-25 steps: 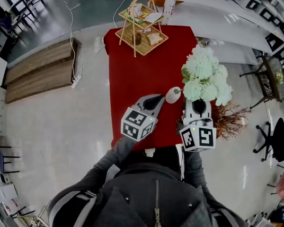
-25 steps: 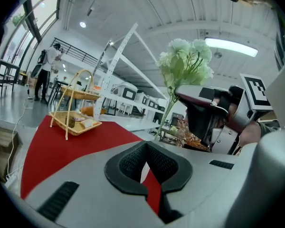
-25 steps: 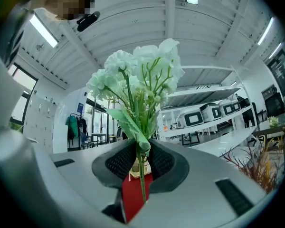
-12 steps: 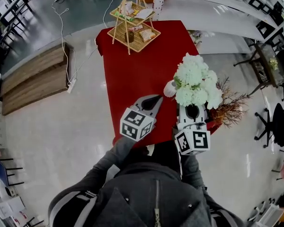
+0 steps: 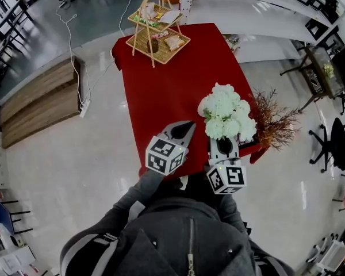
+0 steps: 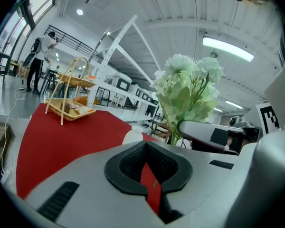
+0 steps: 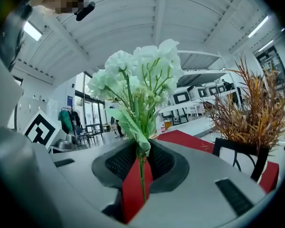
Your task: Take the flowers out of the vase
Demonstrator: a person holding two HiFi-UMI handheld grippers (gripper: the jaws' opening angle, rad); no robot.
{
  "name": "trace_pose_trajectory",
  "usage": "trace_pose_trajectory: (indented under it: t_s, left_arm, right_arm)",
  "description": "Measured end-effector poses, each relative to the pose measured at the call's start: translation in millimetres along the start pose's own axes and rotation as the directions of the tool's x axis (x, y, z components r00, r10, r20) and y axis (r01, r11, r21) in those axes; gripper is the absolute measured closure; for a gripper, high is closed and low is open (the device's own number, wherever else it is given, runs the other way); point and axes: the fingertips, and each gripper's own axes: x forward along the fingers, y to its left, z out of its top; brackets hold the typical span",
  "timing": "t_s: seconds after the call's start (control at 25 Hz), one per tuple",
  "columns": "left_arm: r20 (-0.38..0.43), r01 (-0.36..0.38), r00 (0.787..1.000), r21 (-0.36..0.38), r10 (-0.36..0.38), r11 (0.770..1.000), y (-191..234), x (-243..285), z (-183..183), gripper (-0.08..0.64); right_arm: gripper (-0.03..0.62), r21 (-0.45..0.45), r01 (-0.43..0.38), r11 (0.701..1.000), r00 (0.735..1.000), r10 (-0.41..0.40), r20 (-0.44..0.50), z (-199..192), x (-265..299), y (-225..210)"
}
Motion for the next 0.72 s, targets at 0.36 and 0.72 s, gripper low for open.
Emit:
trace_pose_trajectory:
  t_s: [0.36, 0.72]
  left_arm:
    - [-0.018, 0.014, 1.000, -0.024, -0.015, 1.000, -2, -2, -7, 0.551]
    - [-0.005, -0.013, 1.000, -0.040, 0.012, 0.999, 6, -5, -8, 0.551]
  right_arm:
    - [0.520, 0.036, -0.022, 0.999, 0.999, 0.024, -0.048, -19, 0, 8]
    - [0.520, 0.063, -0.032, 0.998, 0.998, 0.036, -0.057, -22, 6, 9]
